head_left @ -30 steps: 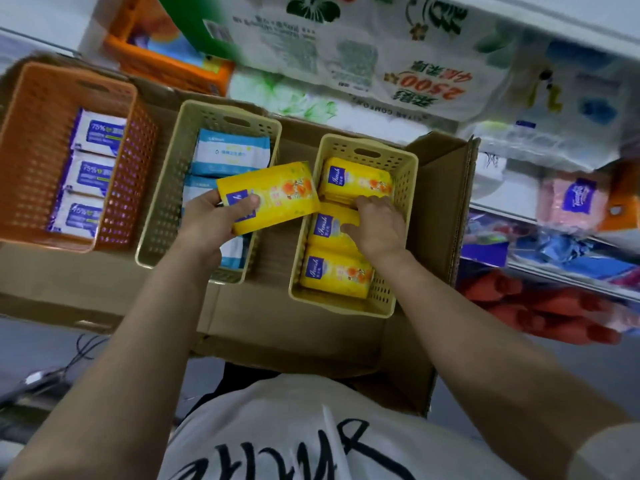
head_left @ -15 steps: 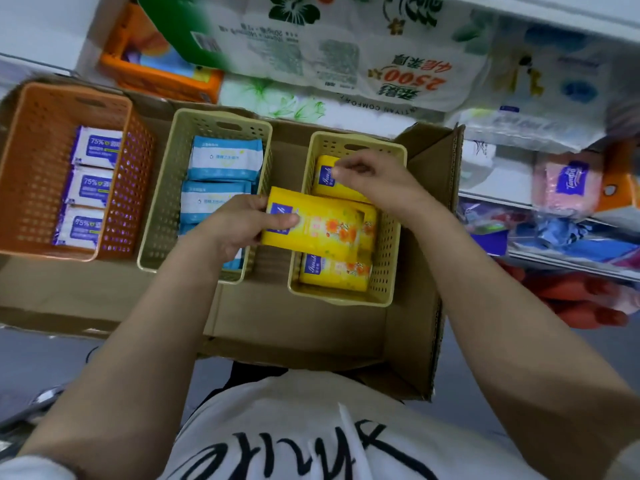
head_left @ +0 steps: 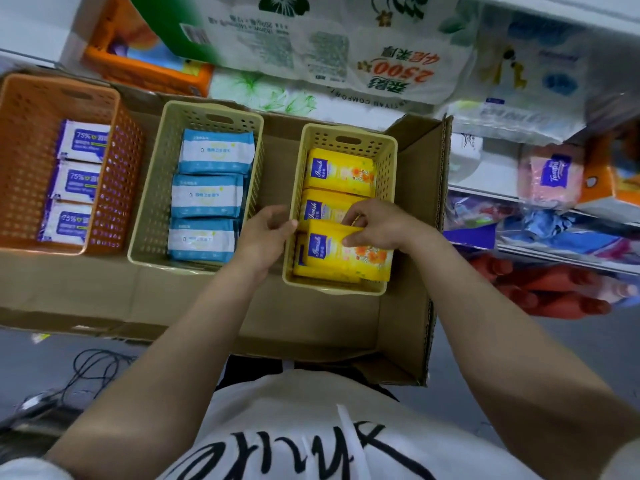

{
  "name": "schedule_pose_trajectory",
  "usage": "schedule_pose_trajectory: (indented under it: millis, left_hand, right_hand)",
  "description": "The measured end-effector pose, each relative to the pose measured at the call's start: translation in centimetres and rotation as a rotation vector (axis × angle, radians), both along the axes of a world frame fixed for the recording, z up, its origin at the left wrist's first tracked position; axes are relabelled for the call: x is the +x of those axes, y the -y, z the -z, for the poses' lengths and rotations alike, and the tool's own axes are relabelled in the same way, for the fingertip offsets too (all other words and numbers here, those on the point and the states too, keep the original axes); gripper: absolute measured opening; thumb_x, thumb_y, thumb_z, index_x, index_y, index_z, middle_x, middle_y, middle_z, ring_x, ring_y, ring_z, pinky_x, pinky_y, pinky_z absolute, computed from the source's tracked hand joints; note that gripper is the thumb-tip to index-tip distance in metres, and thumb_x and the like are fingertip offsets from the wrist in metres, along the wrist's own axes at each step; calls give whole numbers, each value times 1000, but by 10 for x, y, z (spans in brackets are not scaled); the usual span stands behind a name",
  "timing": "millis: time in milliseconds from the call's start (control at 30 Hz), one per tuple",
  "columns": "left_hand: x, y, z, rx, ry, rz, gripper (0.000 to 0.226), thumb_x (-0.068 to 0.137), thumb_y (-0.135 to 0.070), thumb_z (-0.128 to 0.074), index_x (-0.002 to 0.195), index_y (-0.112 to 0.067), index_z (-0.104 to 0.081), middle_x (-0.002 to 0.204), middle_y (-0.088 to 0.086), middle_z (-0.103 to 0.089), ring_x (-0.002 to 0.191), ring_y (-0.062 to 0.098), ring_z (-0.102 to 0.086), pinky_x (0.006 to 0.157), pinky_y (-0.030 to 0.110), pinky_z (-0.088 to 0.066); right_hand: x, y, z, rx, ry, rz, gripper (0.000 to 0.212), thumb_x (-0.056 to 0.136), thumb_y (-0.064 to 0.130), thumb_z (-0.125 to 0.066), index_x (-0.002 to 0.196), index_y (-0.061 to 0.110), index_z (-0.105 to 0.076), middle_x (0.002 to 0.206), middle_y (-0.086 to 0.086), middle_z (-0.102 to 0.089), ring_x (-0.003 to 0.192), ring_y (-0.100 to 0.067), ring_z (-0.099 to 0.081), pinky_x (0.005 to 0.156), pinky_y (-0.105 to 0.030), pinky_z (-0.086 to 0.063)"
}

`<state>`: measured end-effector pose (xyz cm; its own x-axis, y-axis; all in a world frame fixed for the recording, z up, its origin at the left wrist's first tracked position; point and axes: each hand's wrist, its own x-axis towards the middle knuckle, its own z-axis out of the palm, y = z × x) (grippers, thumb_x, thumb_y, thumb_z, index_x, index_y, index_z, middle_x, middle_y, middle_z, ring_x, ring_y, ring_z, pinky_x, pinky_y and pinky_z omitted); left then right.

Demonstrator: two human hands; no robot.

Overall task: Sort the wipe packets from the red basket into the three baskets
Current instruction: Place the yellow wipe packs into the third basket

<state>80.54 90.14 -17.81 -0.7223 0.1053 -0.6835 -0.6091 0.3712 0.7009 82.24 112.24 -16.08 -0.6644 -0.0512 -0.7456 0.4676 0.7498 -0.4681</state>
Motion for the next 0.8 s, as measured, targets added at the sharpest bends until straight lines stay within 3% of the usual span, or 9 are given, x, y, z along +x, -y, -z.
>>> schedule_pose_trajectory:
  millis: [100, 200, 267, 433, 800]
  left_hand:
    - [8, 4, 5, 57, 30, -68, 29, 96, -13, -61, 122, -26, -62, 121, 1, -63, 107, 18, -62, 83, 35, -56]
    - [10, 8, 7, 112, 59, -85, 29, 97, -10, -60, 118, -30, -62, 115, 2, -64, 100, 17, -65, 71, 30, -53]
    - [10, 9, 9, 133, 70, -89, 30, 97, -10, -60, 118, -30, -63, 115, 1, -66, 103, 20, -66, 76, 35, -55]
    - [10, 10, 13, 140, 96, -89, 32, 96, -11, -60, 122, -30, -64, 117, 0, -68, 108, 21, -66, 91, 47, -56]
    - [10, 9, 15, 126, 100, -97, 34, 96, -12, -60, 126, -28, -64, 118, 0, -66, 108, 20, -65, 92, 49, -56]
  right_hand:
    - [3, 17, 13, 25, 31, -78, 43, 84, 34, -77, 122, 24, -62, 127, 0, -58, 114, -22, -58, 95, -40, -51]
    - [8, 26, 27, -24, 5, -38, 43, 84, 31, -76, 124, 23, -63, 128, 1, -60, 115, -21, -58, 88, -30, -48]
    - [11, 30, 36, -15, -32, -21, 41, 84, 29, -77, 123, 24, -63, 127, 1, -61, 116, -19, -58, 85, -27, -45]
    - [22, 36, 53, 128, -153, -52, 42, 88, 31, -72, 128, 25, -63, 135, -1, -59, 125, -24, -53, 102, -38, -46]
    - [37, 47, 61, 243, -290, 25, 41, 89, 32, -70, 128, 24, -61, 130, -4, -62, 120, -27, -56, 97, -41, -50]
